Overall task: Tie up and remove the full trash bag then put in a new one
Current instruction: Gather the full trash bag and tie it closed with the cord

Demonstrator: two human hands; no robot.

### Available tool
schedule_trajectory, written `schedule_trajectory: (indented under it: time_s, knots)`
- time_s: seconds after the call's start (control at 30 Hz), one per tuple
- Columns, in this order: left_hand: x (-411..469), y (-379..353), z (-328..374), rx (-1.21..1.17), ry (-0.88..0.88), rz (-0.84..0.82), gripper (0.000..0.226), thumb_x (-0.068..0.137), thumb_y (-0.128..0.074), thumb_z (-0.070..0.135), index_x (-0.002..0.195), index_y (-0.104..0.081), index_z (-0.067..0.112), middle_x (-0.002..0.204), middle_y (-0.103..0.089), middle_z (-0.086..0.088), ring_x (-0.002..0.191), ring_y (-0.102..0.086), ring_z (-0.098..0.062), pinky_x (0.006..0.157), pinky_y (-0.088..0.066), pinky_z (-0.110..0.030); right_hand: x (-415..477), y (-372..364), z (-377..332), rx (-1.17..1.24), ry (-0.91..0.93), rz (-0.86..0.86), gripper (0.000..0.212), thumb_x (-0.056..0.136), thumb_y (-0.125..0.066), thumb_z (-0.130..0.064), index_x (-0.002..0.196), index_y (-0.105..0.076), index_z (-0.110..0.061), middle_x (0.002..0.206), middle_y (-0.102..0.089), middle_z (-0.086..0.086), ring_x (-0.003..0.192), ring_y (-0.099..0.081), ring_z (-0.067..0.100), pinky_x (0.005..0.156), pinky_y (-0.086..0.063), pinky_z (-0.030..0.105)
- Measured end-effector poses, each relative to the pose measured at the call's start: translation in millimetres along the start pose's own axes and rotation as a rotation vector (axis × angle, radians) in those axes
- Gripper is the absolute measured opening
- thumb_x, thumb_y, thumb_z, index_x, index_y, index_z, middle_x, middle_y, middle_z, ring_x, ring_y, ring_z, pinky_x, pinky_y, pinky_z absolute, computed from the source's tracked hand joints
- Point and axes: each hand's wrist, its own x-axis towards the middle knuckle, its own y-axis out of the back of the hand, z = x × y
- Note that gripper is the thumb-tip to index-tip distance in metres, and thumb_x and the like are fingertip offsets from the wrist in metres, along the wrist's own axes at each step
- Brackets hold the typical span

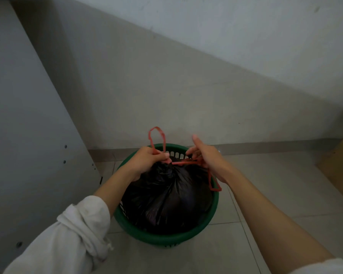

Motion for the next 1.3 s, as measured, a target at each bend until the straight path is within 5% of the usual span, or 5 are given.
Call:
schedule_trajectory:
  time_s: [0.2,0.43,0.63,0.97,1.3]
  knots:
    - [7,-1,-11,-0.15,0.053,0.068,0.014,0.088,-0.062,0.013,0.079,-0.071,0.007,0.08,-0.069,-0.007,0.073,-0.063,-0.015,0.067,-0.048,-0.022,-8,9,2,-0.492,0.129,-0.102,0.038,0.096,-0.047,-0.04,0.072,-0.064,-0.016,0.063,-0.059,-0.003,0.059,-0.05,0.007,0.057,-0.035,0.021]
    - [9,-7,-25,-0.355,0.172,0.172,0.023,0.093,-0.055,0.007,0.07,-0.057,0.009,0.05,-0.06,0.002,0.04,-0.053,-0.005,0.035,-0.038,-0.012,-17,-23,10,-0.755,0.53,-0.006,0.024,0.094,-0.05,-0.029,0.102,-0.066,-0.013,0.1,-0.065,0.007,0.096,-0.051,0.02,0.084,-0.045,0.035]
    - [9,-9,-29,-0.64,0.231,0.23,0.011,0.092,-0.054,0.003,0.082,-0.059,0.003,0.068,-0.066,-0.005,0.059,-0.064,-0.009,0.052,-0.054,-0.016,-32,-37,29,-0.888,0.519,-0.07,0.097,0.072,-0.063,-0.065,0.145,-0.027,-0.011,0.139,-0.04,0.003,0.13,-0.03,0.02,0.111,-0.024,0.033]
    - [-4,-11,-27,-0.499,0.058,0.267,0.018,0.09,-0.056,0.003,0.078,-0.068,0.006,0.076,-0.067,-0.008,0.072,-0.064,-0.014,0.055,-0.053,-0.014,-9,-52,20,-0.416,0.436,0.149,0.019,0.086,-0.063,-0.036,0.085,-0.061,-0.017,0.073,-0.051,-0.004,0.066,-0.047,0.011,0.059,-0.032,0.024]
    - [-36,-21,-45,-0.255,-0.279,0.507,0.006,0.08,-0.071,0.009,0.077,-0.073,0.014,0.067,-0.07,0.003,0.06,-0.064,-0.005,0.064,-0.05,-0.016,9,-59,18,0.292,-0.097,0.136,0.02,0.083,-0.069,-0.016,0.068,-0.068,-0.002,0.061,-0.062,0.008,0.052,-0.054,0.013,0.056,-0.041,0.023]
